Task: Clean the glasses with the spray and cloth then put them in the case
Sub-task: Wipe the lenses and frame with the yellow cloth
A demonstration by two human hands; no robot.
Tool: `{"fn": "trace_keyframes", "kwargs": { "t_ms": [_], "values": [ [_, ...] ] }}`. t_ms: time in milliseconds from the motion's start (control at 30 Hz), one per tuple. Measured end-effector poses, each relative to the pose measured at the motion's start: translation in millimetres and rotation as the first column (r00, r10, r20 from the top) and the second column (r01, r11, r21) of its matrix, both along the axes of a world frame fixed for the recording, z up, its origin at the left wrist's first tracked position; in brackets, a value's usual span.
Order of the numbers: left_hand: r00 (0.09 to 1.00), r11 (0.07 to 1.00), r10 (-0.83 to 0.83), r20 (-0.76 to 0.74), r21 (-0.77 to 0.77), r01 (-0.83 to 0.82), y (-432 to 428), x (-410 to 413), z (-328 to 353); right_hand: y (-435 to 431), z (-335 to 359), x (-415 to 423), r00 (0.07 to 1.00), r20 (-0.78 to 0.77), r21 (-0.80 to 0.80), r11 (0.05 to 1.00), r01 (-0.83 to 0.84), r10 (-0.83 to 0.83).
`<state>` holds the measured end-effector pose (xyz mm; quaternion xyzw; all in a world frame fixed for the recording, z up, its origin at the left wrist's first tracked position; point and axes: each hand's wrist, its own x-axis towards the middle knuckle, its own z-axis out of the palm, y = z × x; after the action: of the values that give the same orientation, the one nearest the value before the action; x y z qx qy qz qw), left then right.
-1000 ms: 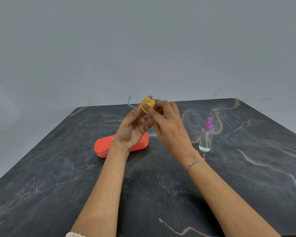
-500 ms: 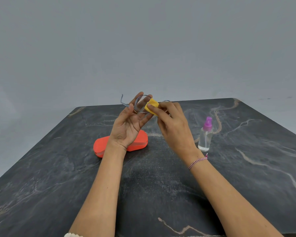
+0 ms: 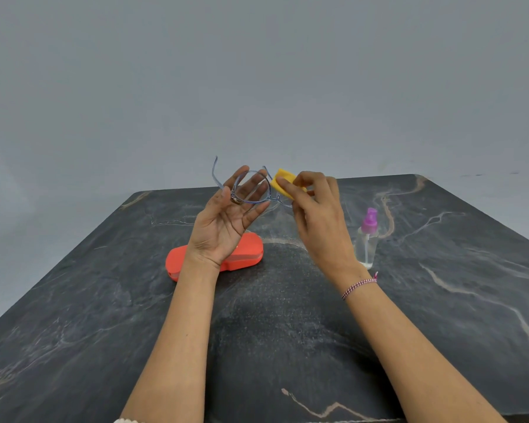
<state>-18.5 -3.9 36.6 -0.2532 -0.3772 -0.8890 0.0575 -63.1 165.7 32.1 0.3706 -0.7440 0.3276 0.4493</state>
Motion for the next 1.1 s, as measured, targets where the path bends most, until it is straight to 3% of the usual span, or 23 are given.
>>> {"fn": "trace_keyframes", "kwargs": {
  "t_ms": [300,533,667,900,1100],
  "values": [
    [1.0,1.0,0.013,0.021,0.002,-0.013,-7,6,4,6,6,1,0.966,0.198,-0.177,0.975,-0.131,0.166],
    [0.999,1.0,-0.02,0.048,0.013,0.019,-12,4,2,8,9,-2,0.841,0.408,-0.307,0.921,-0.24,0.355],
    [0.992,0.992,0.112,0.055,-0.067,-0.108,-4,-1,3,6,9,0,0.785,0.467,-0.393,0.891,-0.229,0.407],
    [0.925,0.896,0.362,0.121,-0.32,-0.308,26,-12,-2,5,11,3,0.792,0.464,-0.504,0.853,-0.133,0.398],
    [0.896,0.896,0.399,0.195,-0.292,-0.336,41,-13,-4,3,8,2,0.747,0.504,-0.545,0.831,-0.115,0.434]
  ]
}}
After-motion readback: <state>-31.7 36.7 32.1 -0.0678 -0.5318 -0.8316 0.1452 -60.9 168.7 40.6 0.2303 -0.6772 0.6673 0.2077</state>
